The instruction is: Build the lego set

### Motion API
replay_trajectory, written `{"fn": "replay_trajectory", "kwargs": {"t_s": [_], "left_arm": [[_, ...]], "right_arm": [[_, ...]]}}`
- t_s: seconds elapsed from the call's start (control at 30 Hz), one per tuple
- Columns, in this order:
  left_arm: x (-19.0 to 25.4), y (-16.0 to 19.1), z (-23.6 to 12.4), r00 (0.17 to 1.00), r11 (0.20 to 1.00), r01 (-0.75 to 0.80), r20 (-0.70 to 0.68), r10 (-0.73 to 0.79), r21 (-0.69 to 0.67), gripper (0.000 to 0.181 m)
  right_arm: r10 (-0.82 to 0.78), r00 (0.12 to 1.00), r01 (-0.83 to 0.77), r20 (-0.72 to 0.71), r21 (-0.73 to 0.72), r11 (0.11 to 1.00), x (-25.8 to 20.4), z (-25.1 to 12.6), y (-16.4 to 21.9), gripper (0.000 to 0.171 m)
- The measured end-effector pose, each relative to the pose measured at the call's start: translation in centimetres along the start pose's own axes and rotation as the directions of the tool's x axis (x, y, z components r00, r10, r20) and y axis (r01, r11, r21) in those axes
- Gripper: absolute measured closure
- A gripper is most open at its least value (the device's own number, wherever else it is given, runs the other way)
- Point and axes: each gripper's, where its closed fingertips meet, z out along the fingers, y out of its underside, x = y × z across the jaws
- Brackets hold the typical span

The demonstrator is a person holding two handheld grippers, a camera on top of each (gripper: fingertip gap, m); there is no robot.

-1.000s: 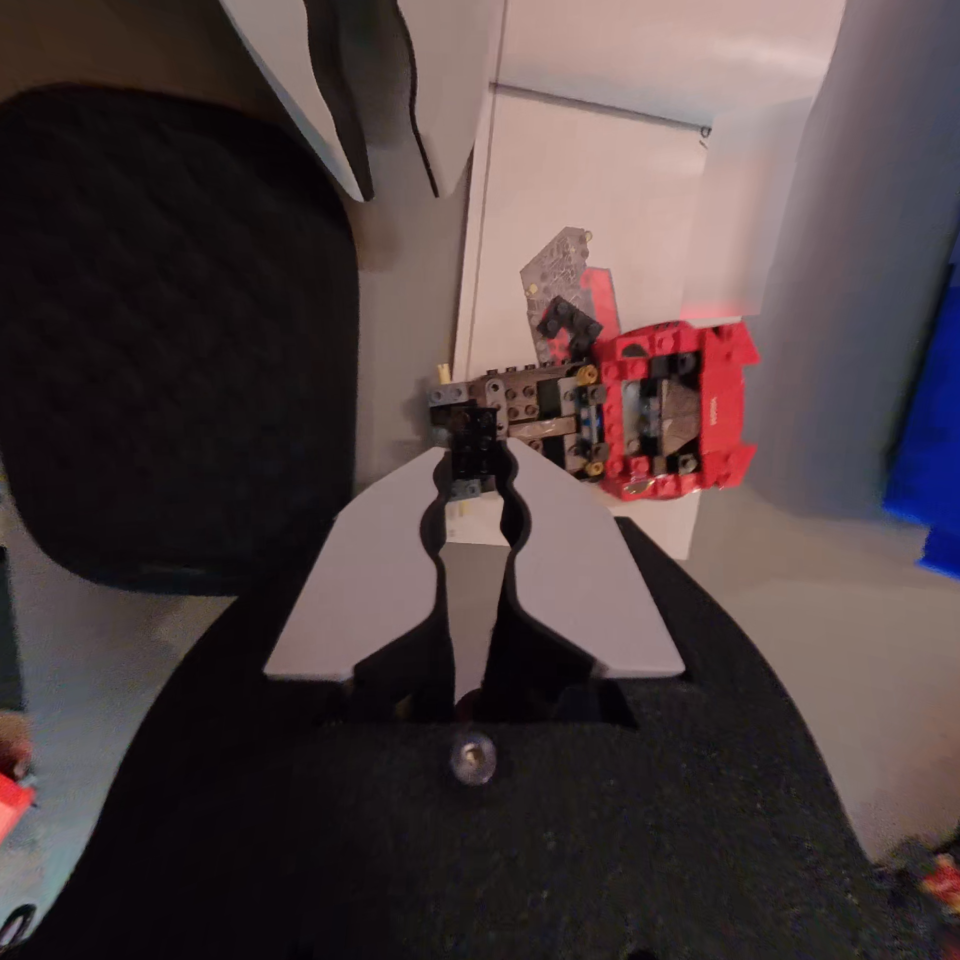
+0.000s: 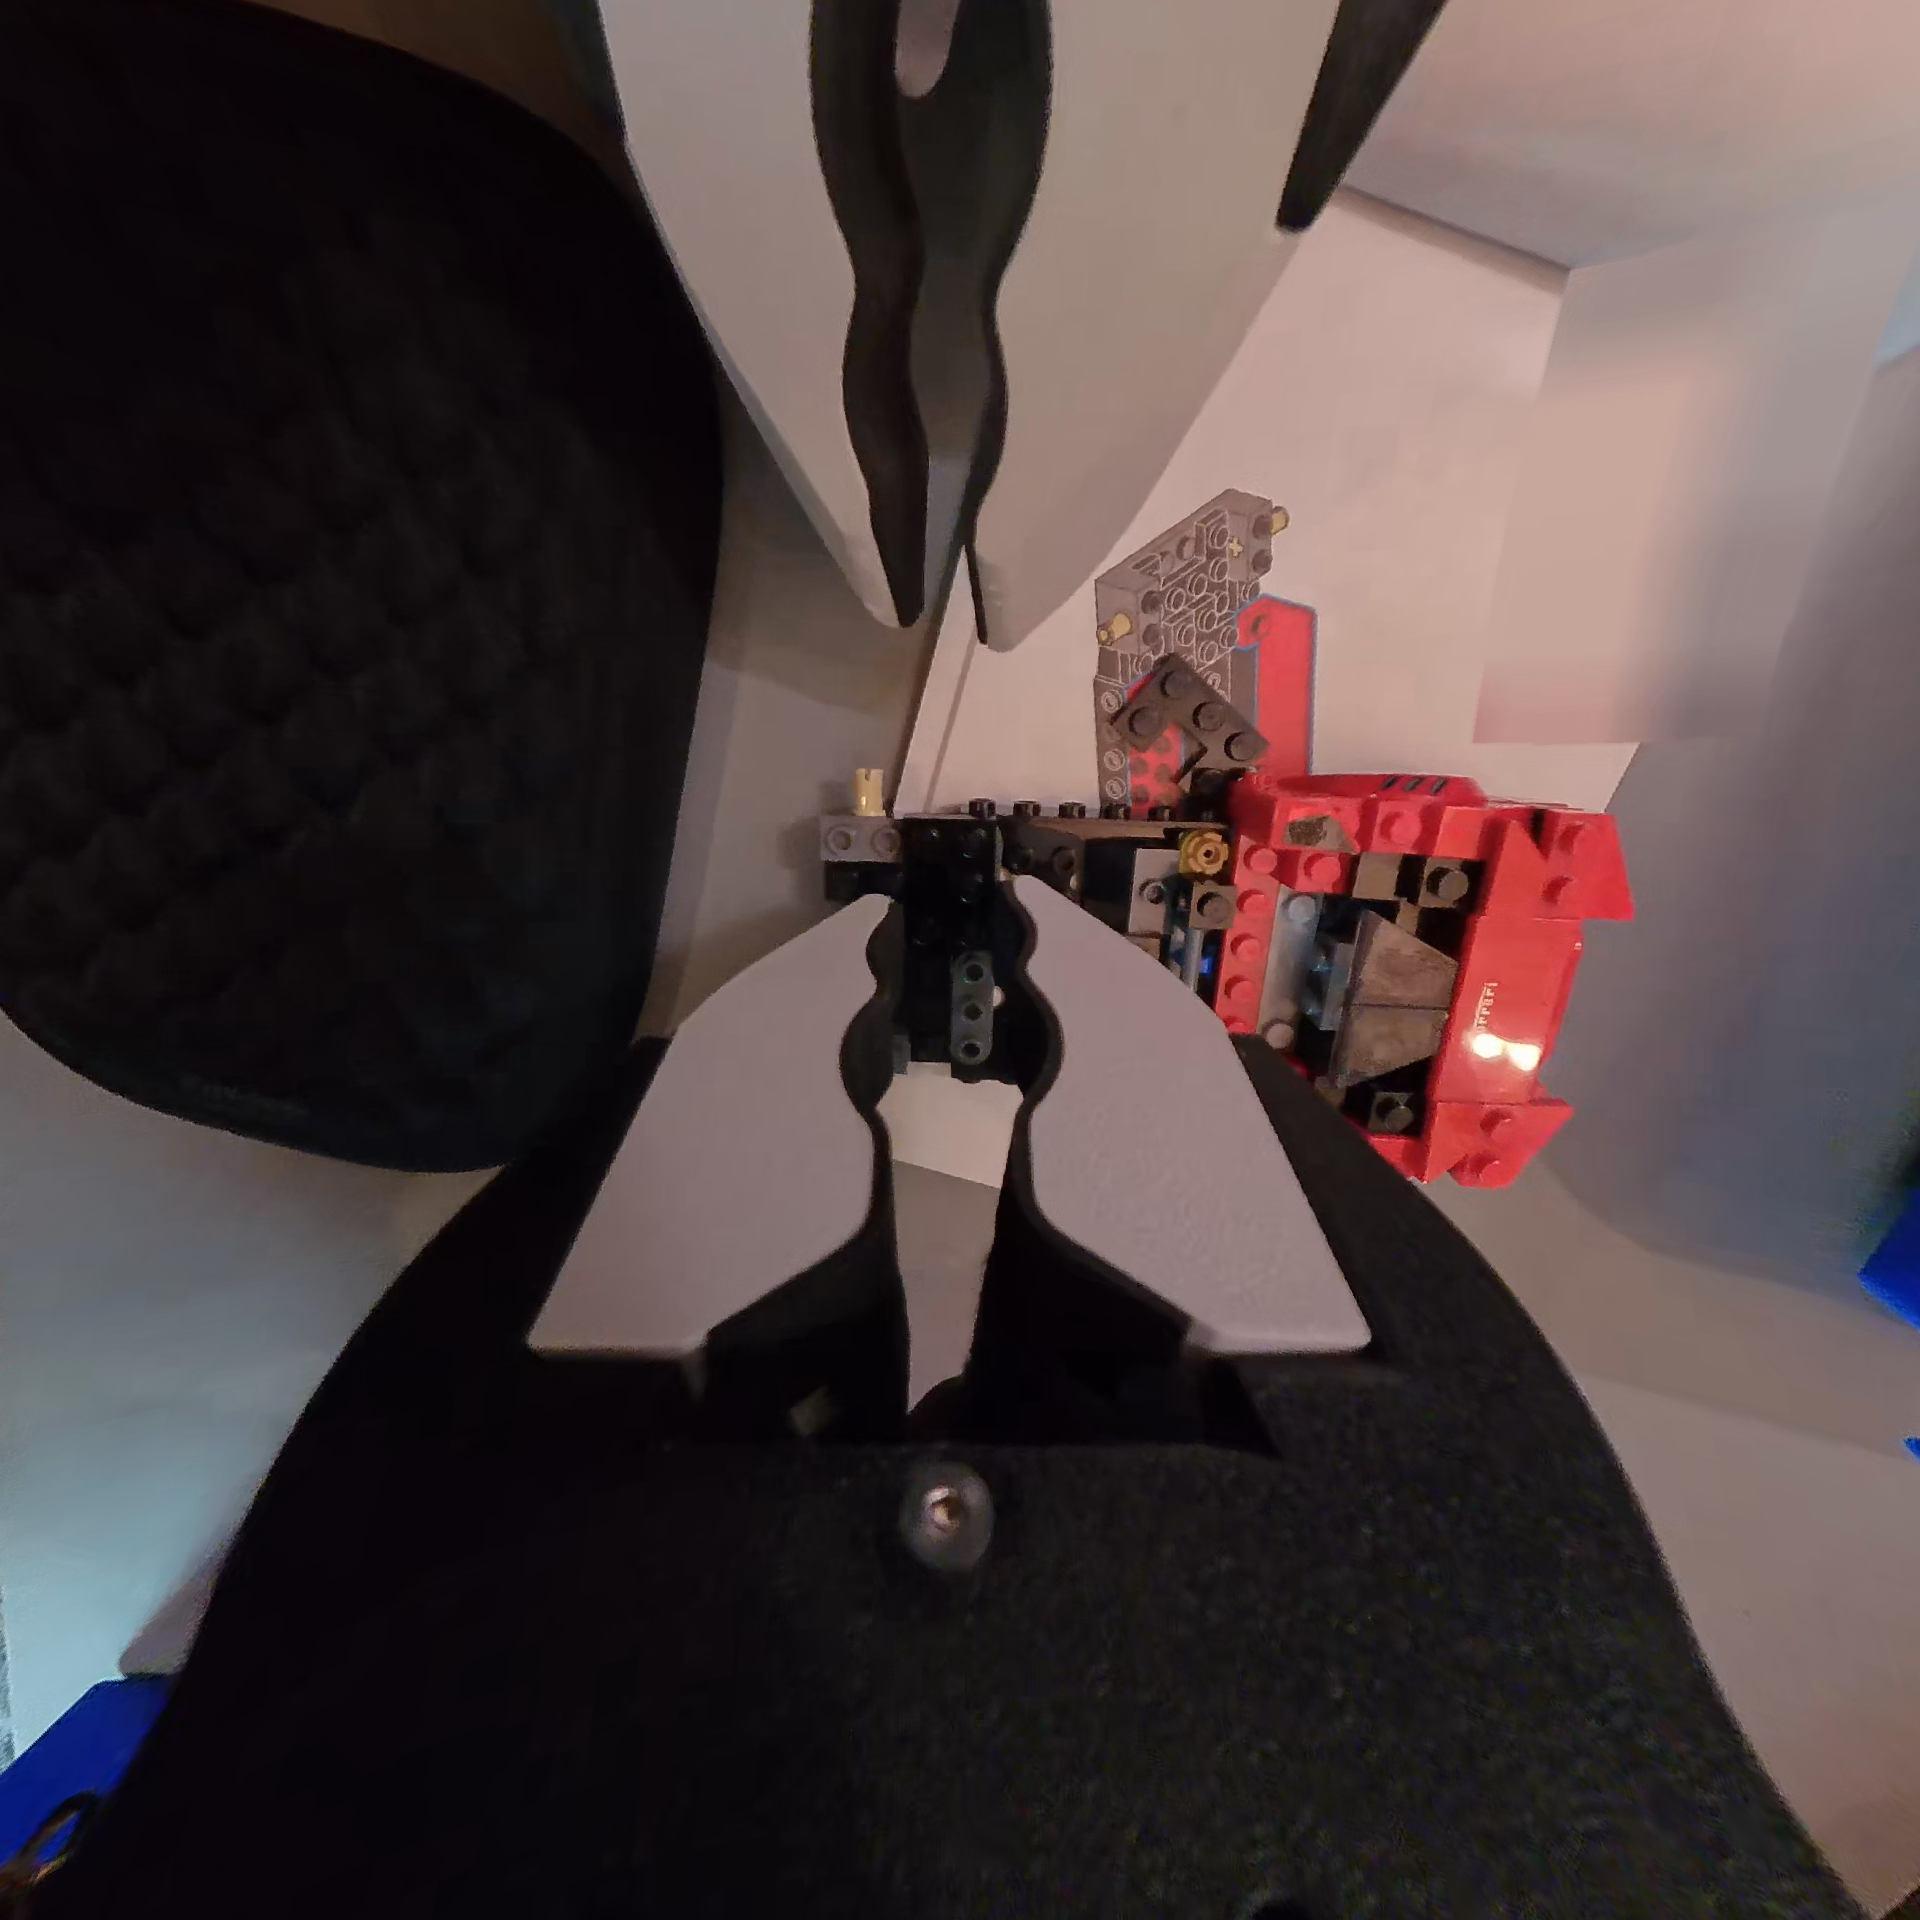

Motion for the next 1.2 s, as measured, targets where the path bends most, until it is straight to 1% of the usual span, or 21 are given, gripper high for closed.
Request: {"fn": "replay_trajectory", "kwargs": {"t_s": [0.3, 0.4, 0.57, 0.7, 1.2], "left_arm": [[0.08, 0.01, -0.02, 1.0, 1.0, -0.003, -0.003, 0.003, -0.001, 0.17], [0.14, 0.05, 0.02, 1.0, 1.0, -0.005, -0.005, 0.005, -0.002, 0.17], [0.17, 0.11, 0.05, 1.0, 1.0, -0.004, -0.008, 0.004, -0.004, 0.17], [0.17, 0.12, 0.05, 1.0, 1.0, -0.005, -0.008, 0.005, -0.005, 0.17], [-0.14, -0.21, -0.16, 1.0, 1.0, -0.003, -0.002, 0.003, -0.002, 0.17]], "right_arm": [[0.029, 1.0, -0.029, 0.011, -0.027, 0.999, 0.17, 0.04, 0.35, 0.155], [0.025, 1.0, -0.024, 0.016, -0.008, 1.0, 0.11, 0.04, 0.07, 0.155], [0.027, 0.999, -0.027, 0.021, -0.018, 0.999, 0.15, 0.09, 0.14, 0.155], [0.045, 0.998, -0.045, 0.043, -0.017, 0.999, -0.05, 0.11, 0.19, 0.15], [0.071, 0.995, -0.07, 0.065, -0.02, 0.997, -0.31, -0.02, 0.18, 0.146]]}}
